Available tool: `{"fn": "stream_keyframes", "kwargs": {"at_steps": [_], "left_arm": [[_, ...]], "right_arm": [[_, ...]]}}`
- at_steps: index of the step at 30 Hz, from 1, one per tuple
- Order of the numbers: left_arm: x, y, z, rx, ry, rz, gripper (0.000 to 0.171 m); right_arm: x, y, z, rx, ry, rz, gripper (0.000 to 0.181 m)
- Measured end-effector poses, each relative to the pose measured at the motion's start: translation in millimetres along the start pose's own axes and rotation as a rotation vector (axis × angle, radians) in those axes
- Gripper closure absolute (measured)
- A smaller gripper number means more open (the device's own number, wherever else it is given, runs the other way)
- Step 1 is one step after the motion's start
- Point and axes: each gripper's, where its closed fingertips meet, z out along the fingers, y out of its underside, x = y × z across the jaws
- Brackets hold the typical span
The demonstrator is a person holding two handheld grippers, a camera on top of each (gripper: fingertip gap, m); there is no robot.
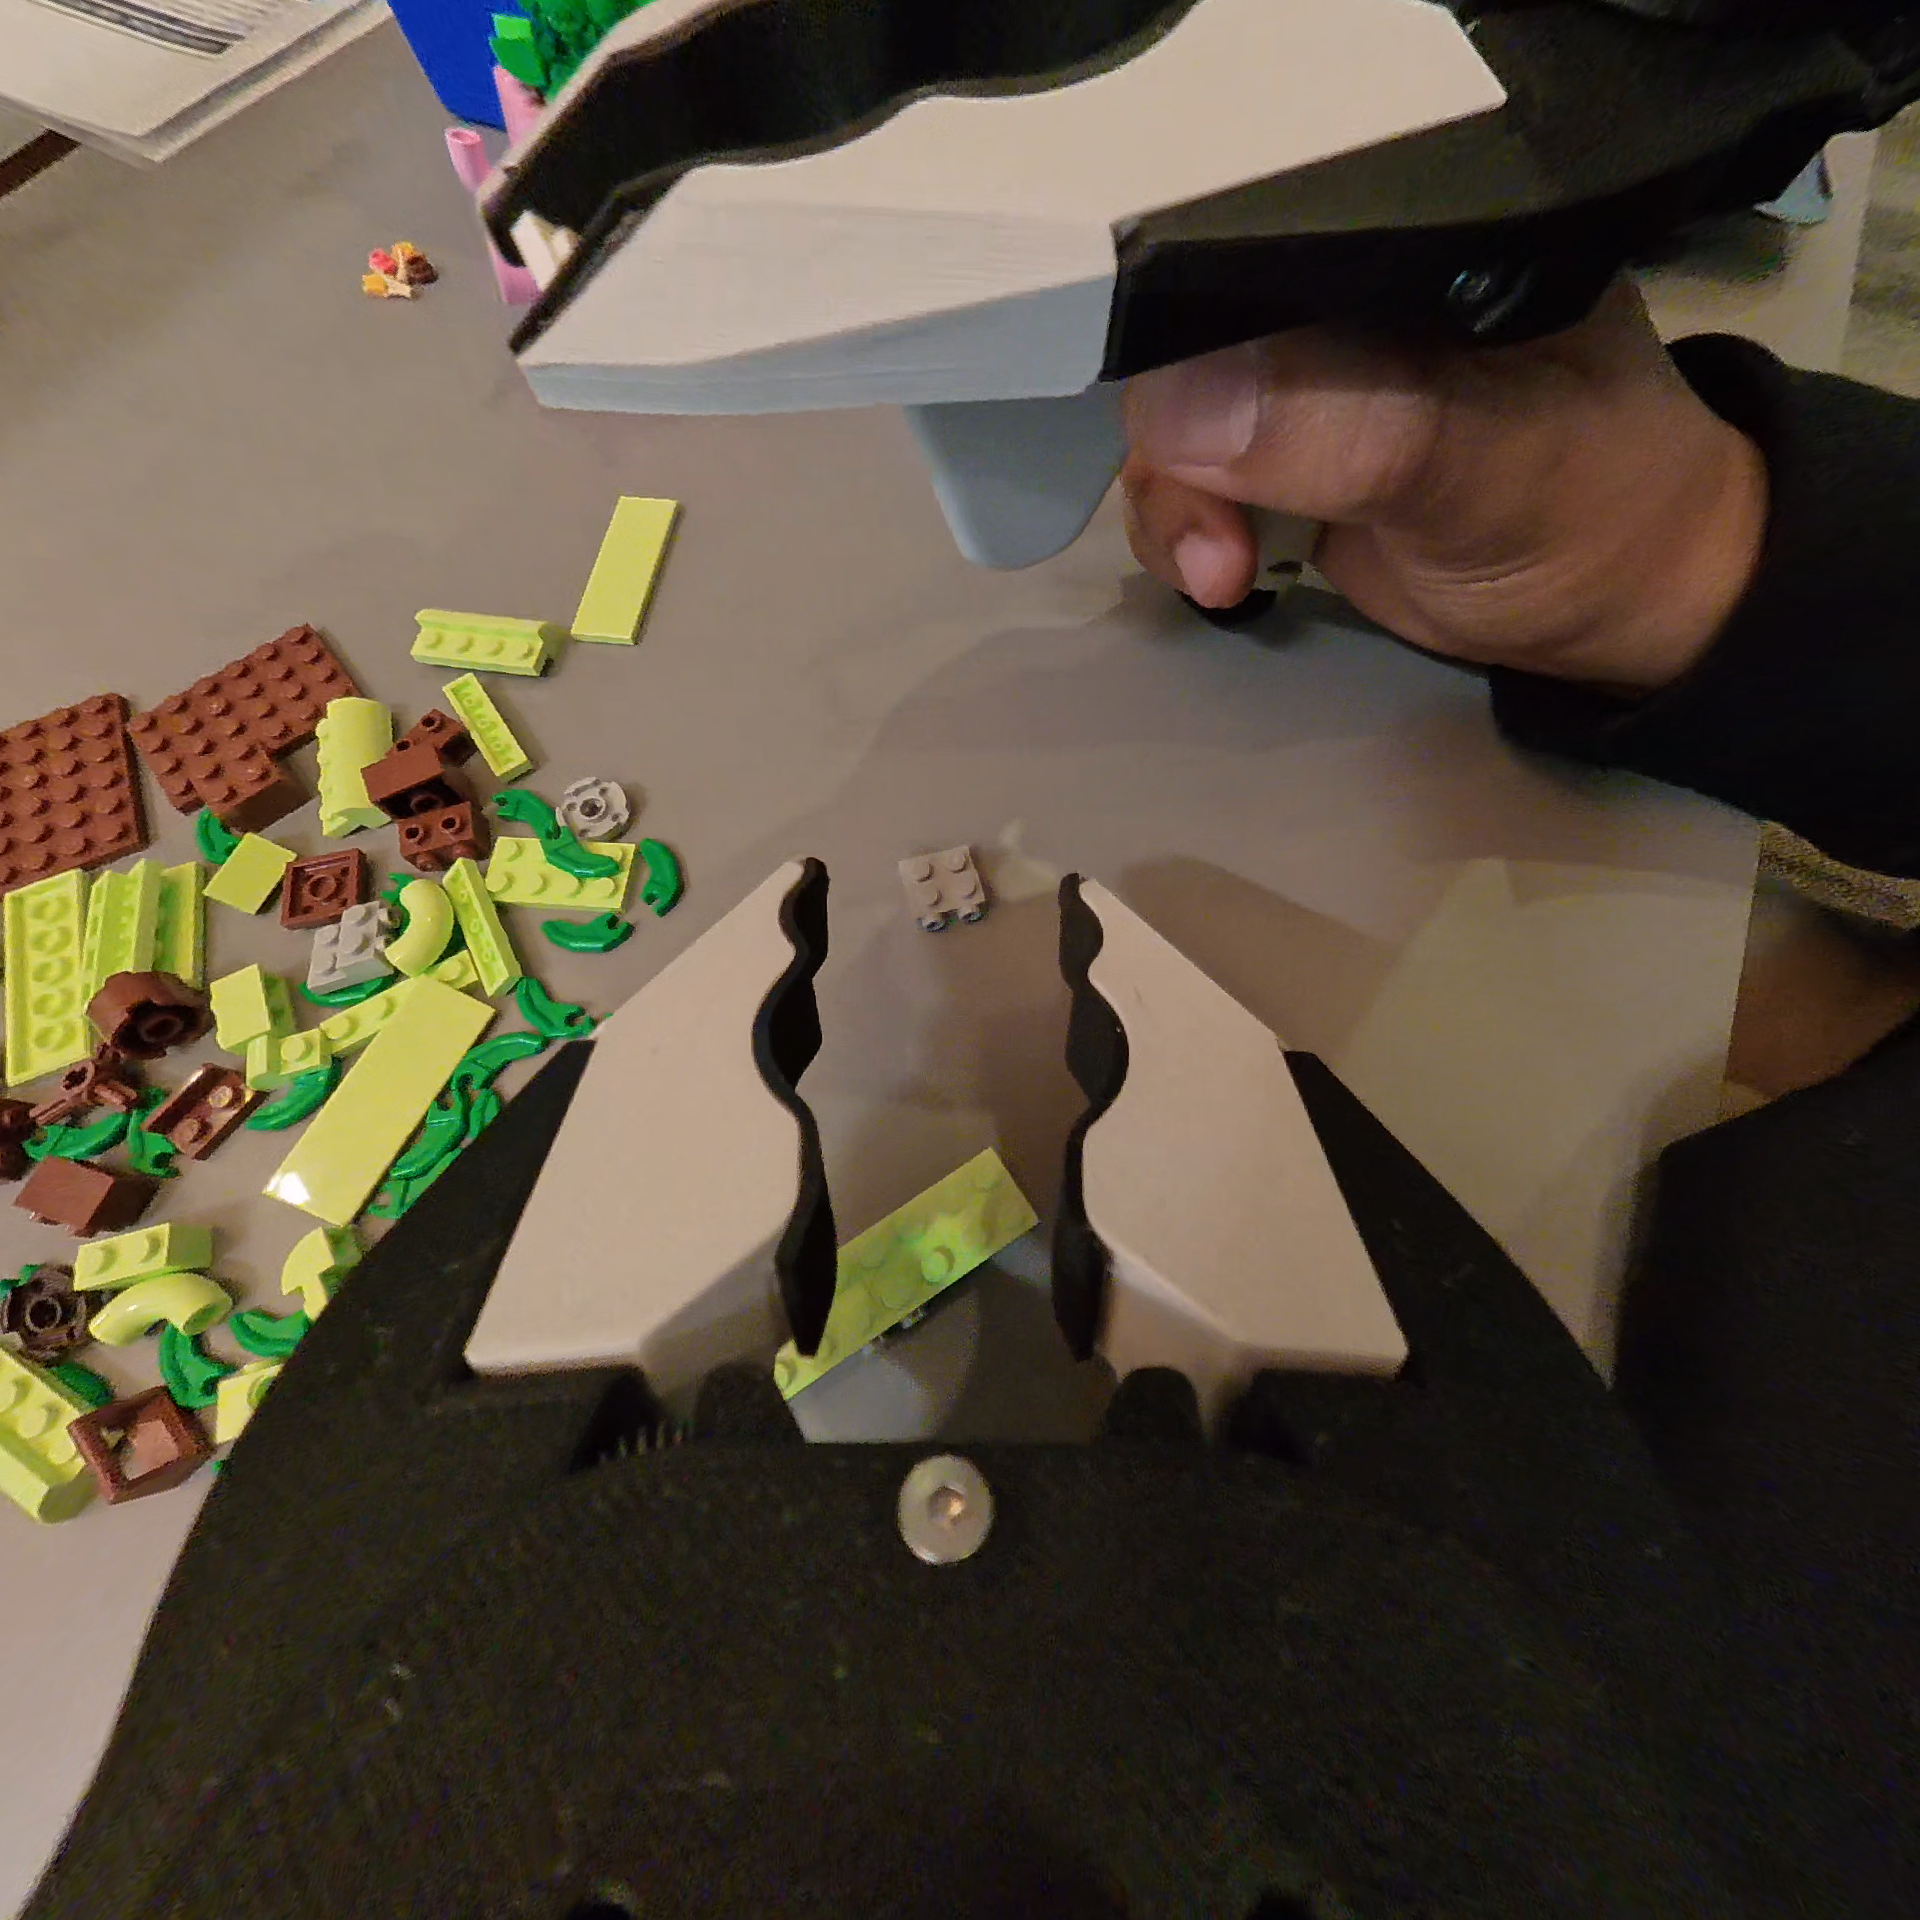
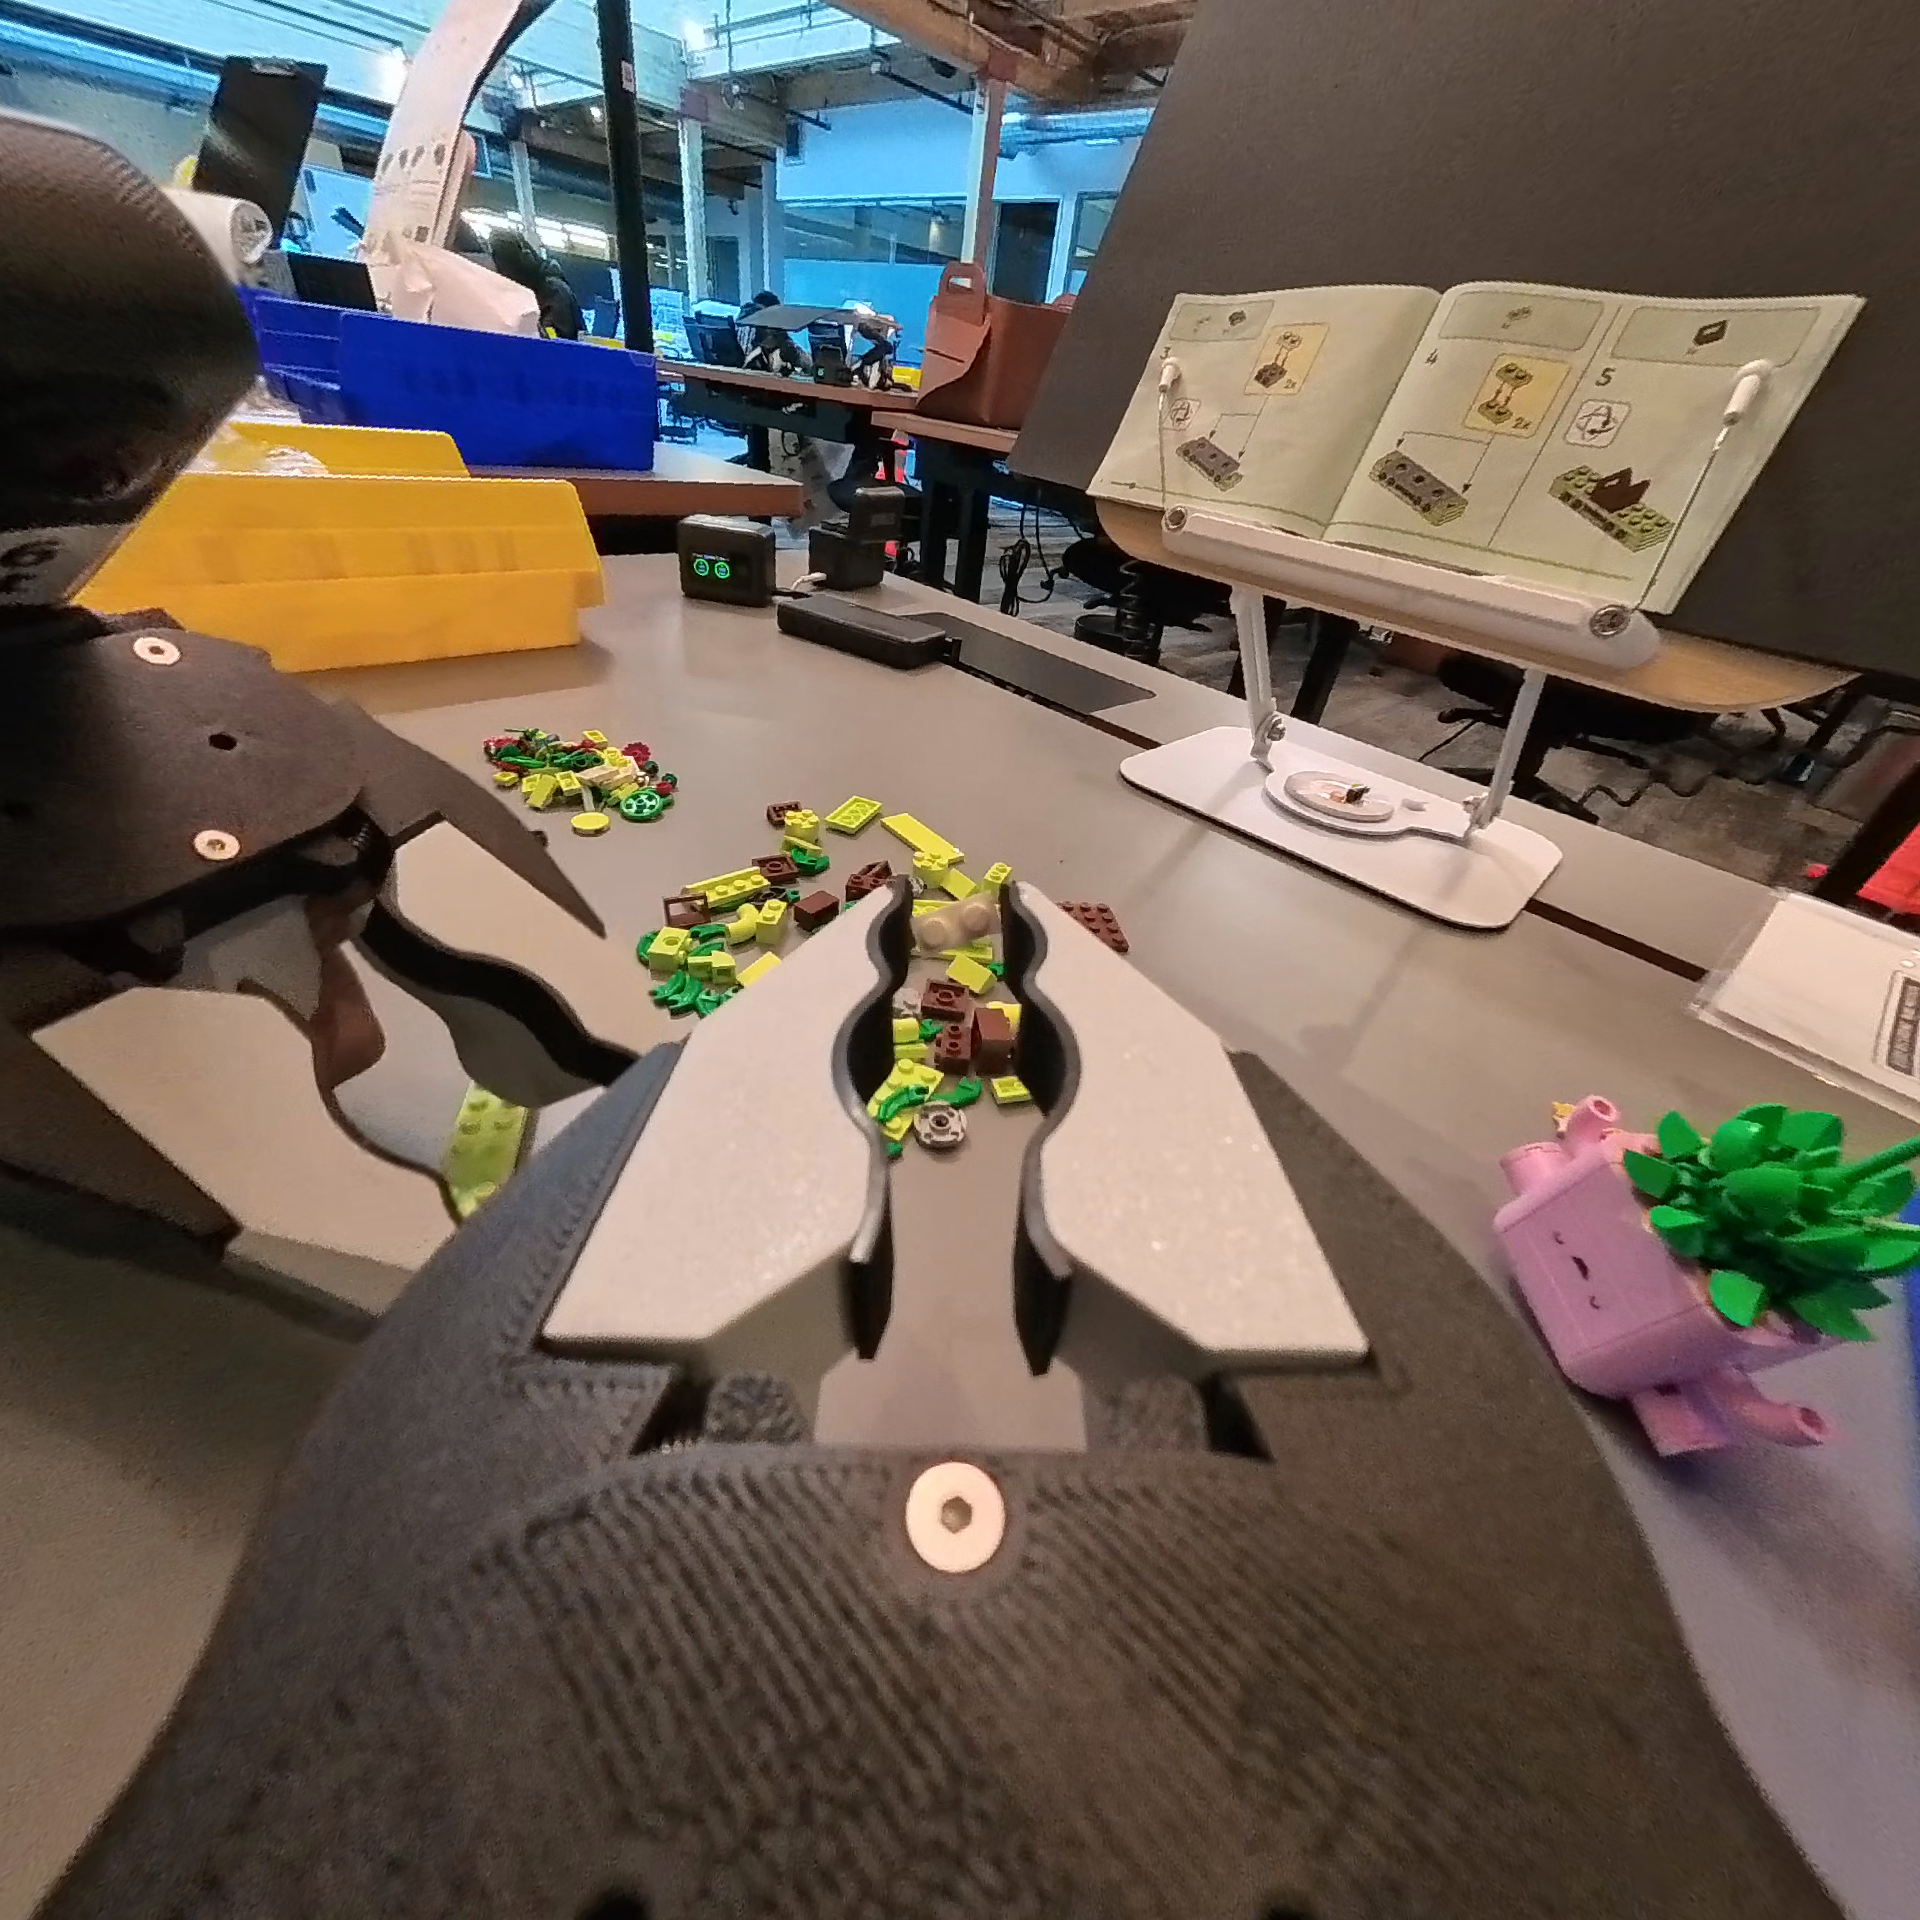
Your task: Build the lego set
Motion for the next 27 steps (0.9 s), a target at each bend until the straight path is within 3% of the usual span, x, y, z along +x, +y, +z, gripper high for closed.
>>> {"fn": "stream_keyframes", "kwargs": {"at_steps": [27], "left_arm": [[-1.5, 10.9, 11.1, -0.093, -0.011, -0.016, 0.114]], "right_arm": [[-4.0, 2.7, 2.6, -0.015, -0.014, -0.012, 0.167]]}}
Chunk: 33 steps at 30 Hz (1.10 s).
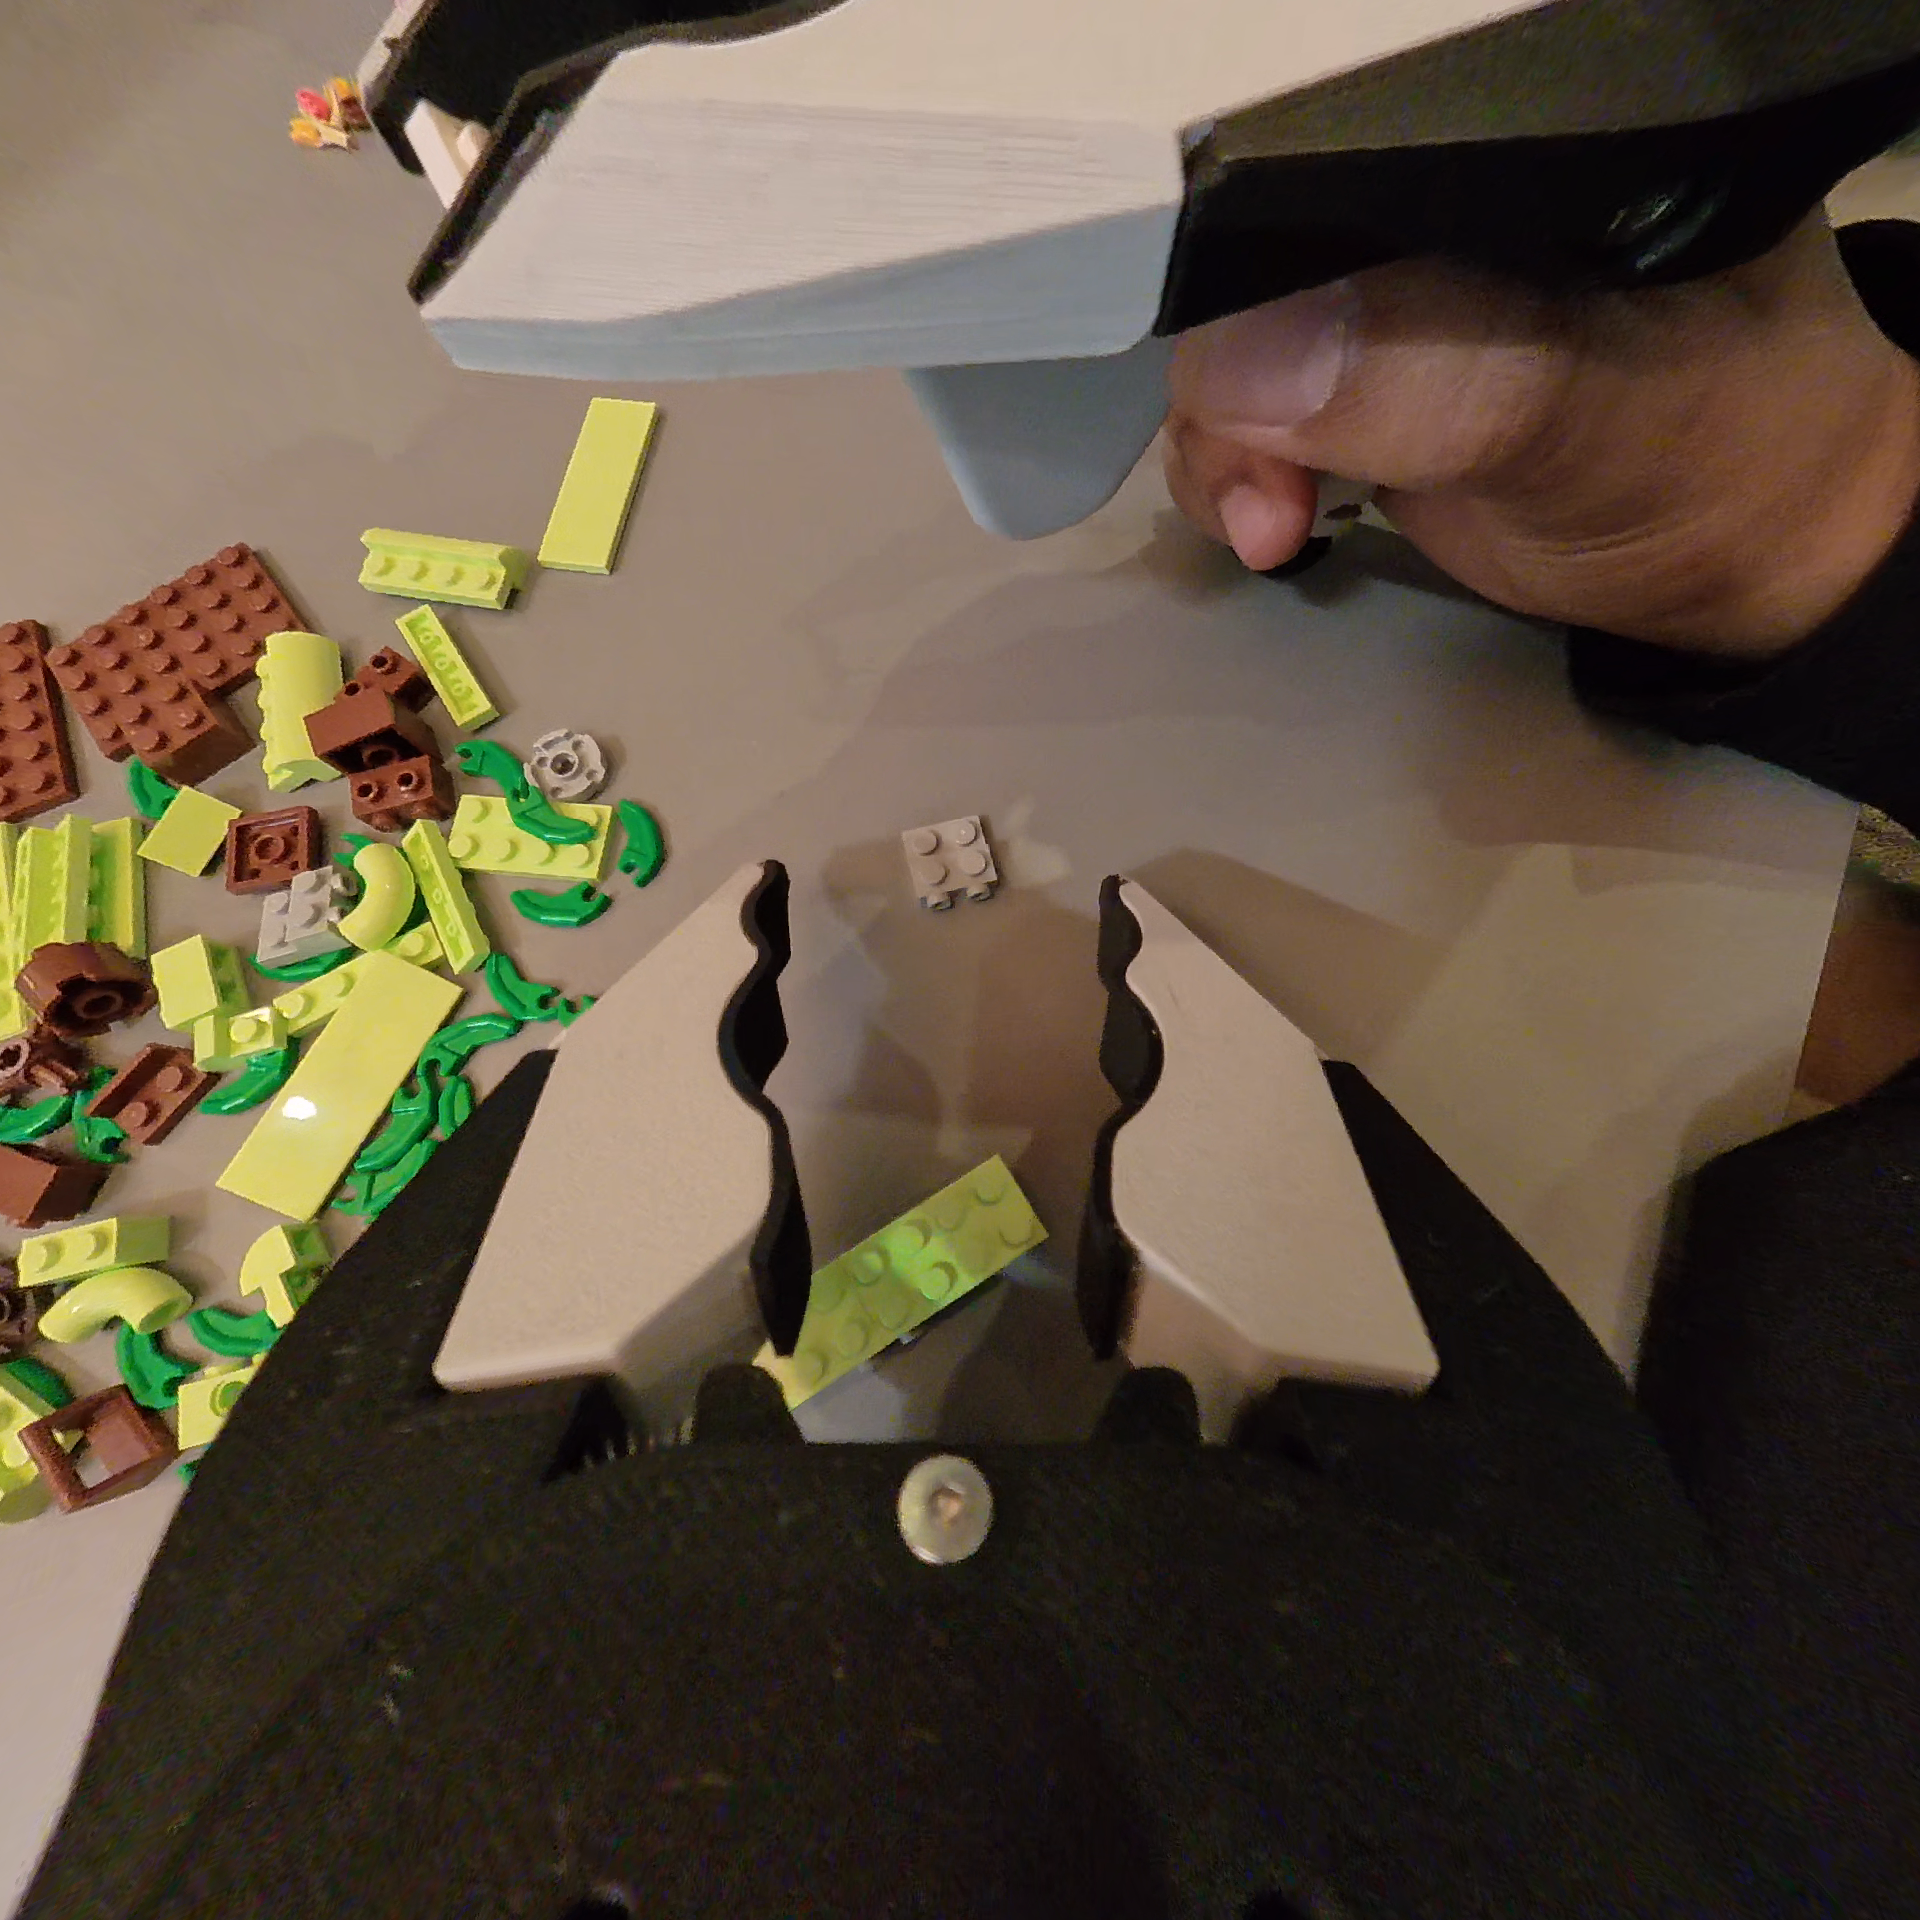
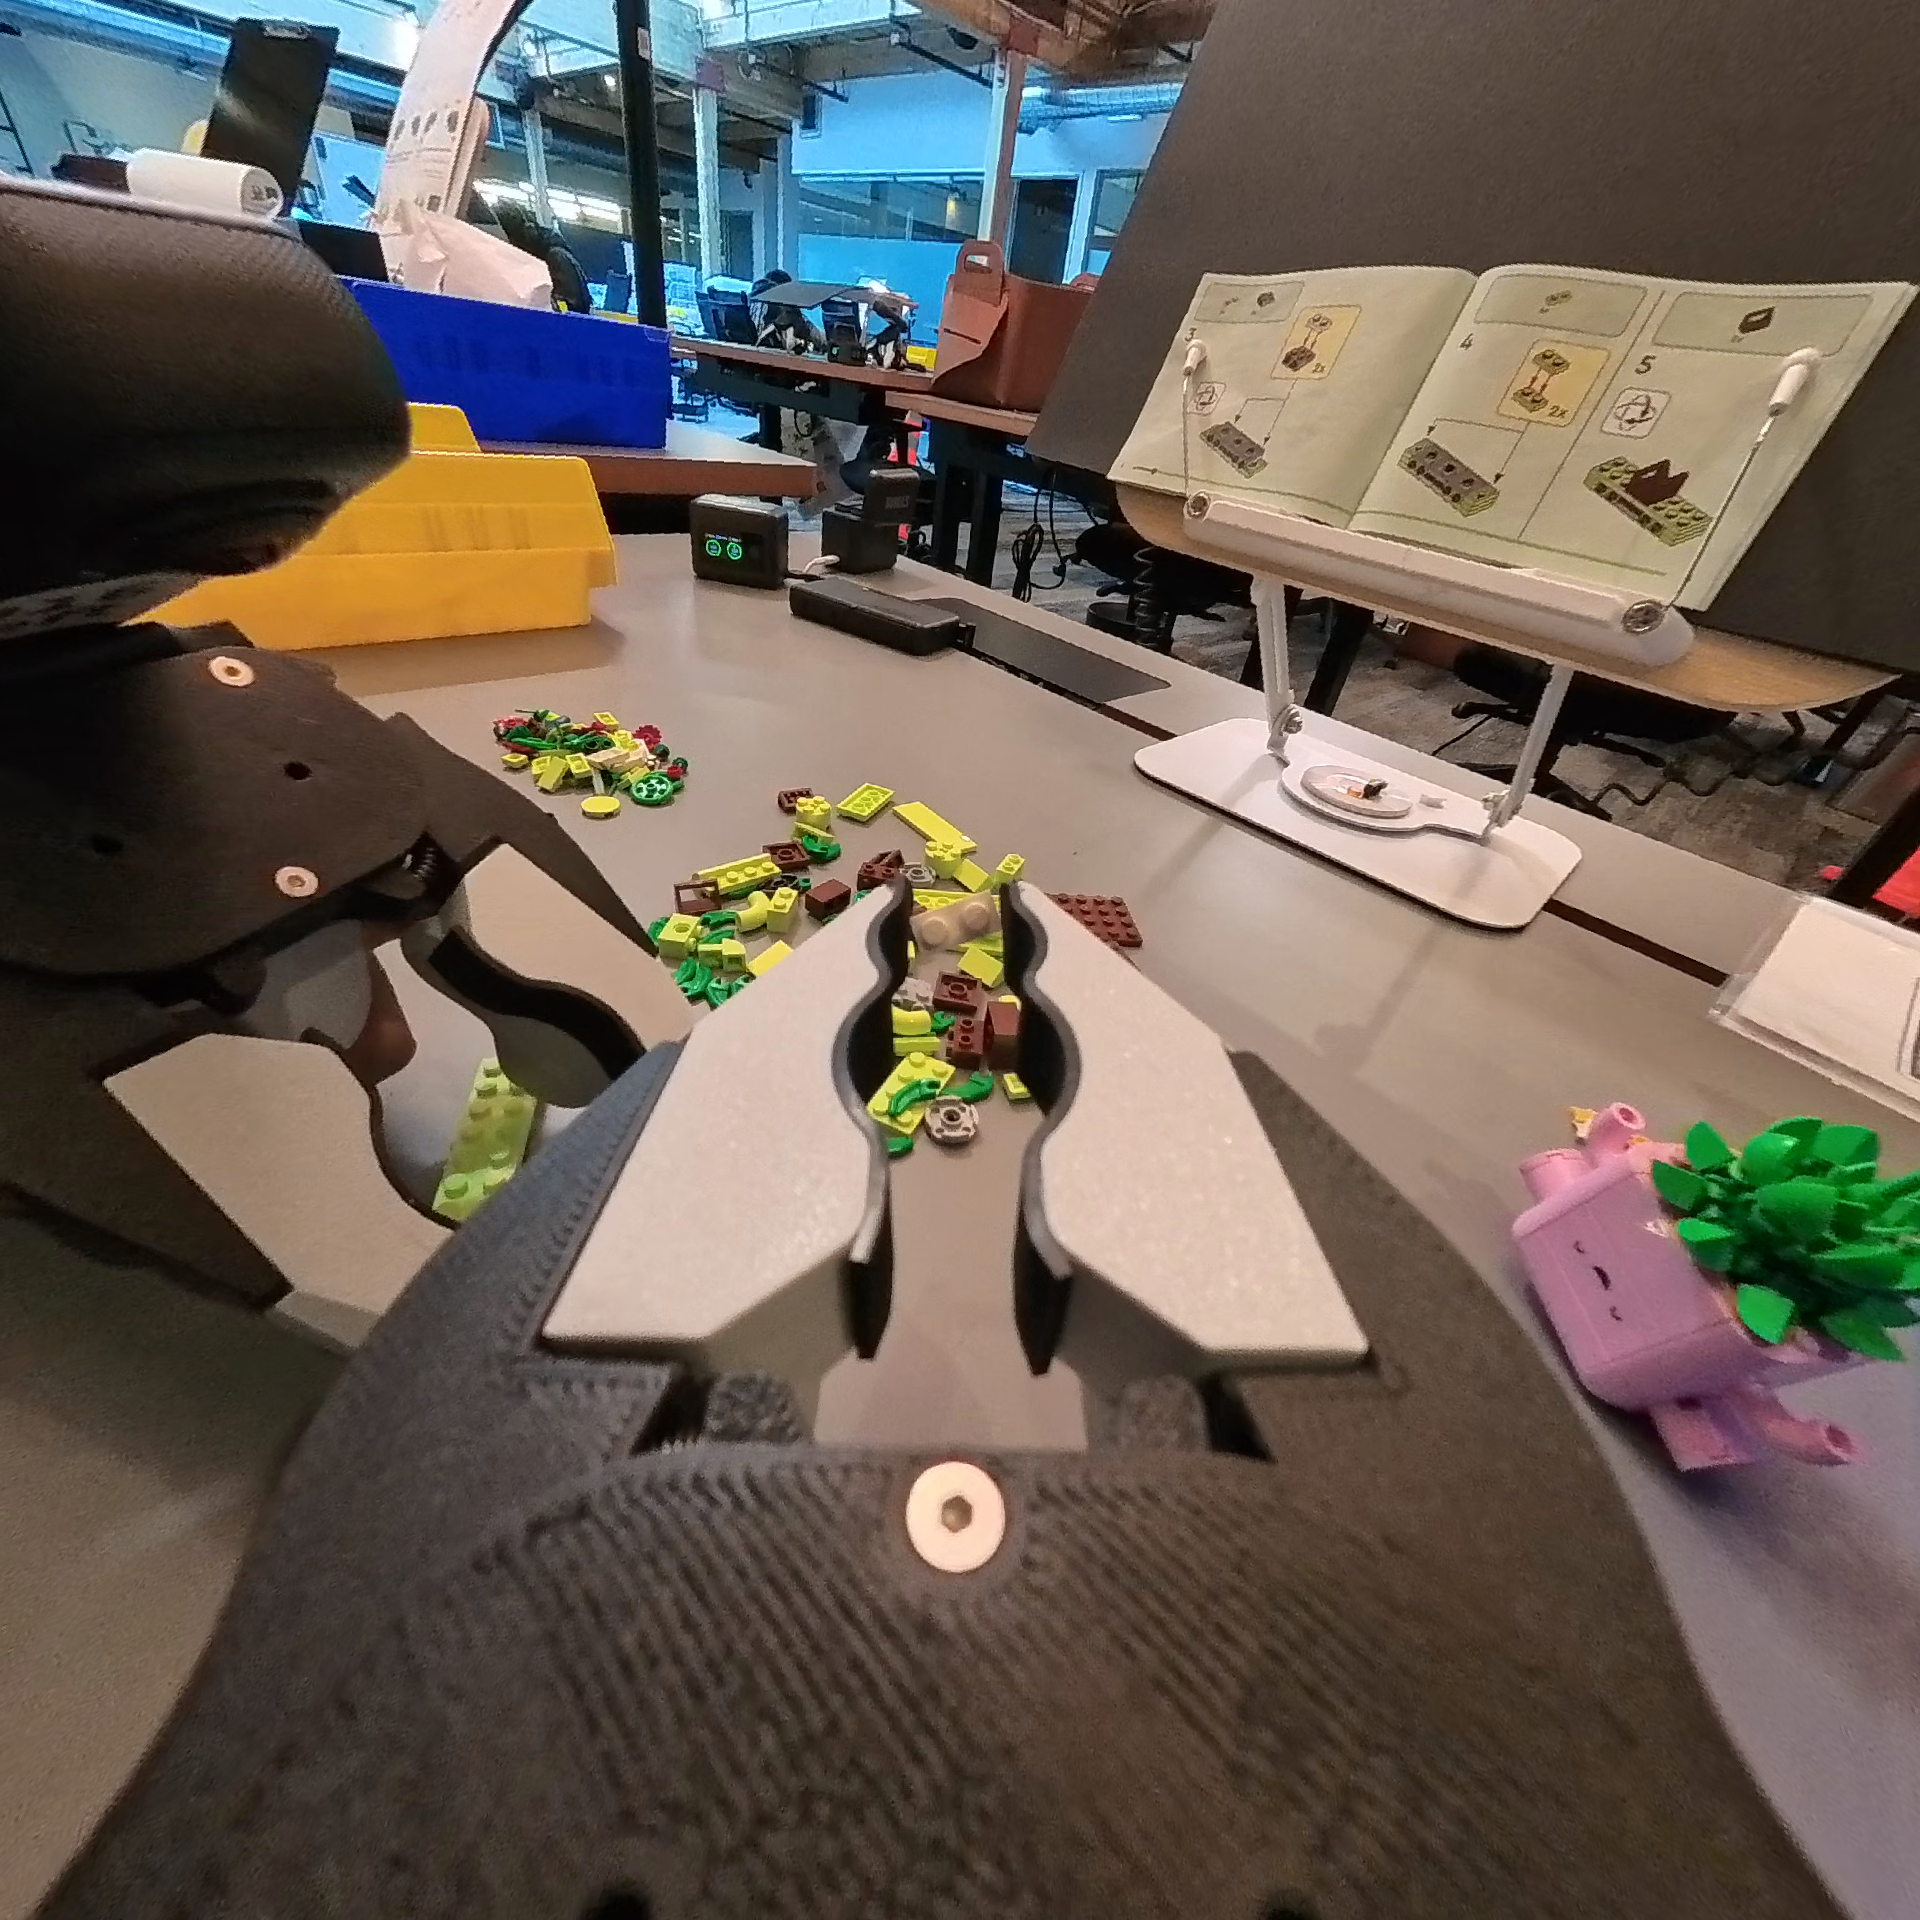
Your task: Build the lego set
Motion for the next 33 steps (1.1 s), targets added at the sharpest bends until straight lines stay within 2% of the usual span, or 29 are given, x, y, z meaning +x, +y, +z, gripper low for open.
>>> {"fn": "stream_keyframes", "kwargs": {"at_steps": [11, 13, 15, 17, 24, 29, 33], "left_arm": [[2.1, 5.2, 4.4, -0.044, 0.006, 0.012, 0.112], [2.8, 5.1, 4.1, -0.042, 0.016, 0.008, 0.112], [2.6, 5.3, 4.2, -0.043, 0.014, 0.008, 0.112], [3.2, 5.7, 4.4, -0.046, 0.013, 0.016, 0.113], [4.0, 6.3, 5.1, -0.052, 0.035, -0.002, 0.130], [3.7, 5.6, 5.1, -0.049, 0.096, -0.071, 0.134], [1.2, 4.3, 6.2, -0.046, 0.101, -0.098, 0.141]], "right_arm": [[2.6, 4.0, -1.2, -0.018, -0.008, -0.007, 0.167], [-3.3, 8.4, -4.4, -0.037, -0.096, 0.016, 0.166], [-18.2, 11.8, -12.3, -0.059, -0.253, 0.064, 0.166], [-24.2, 19.2, -21.5, -0.112, -0.334, 0.080, 0.166], [-27.9, 56.3, -37.8, -0.349, -0.411, 0.049, 0.166], [-36.6, 71.0, -35.5, -0.443, -0.444, 0.013, 0.166], [-37.5, 72.3, -35.3, -0.453, -0.454, 0.023, 0.166]]}}
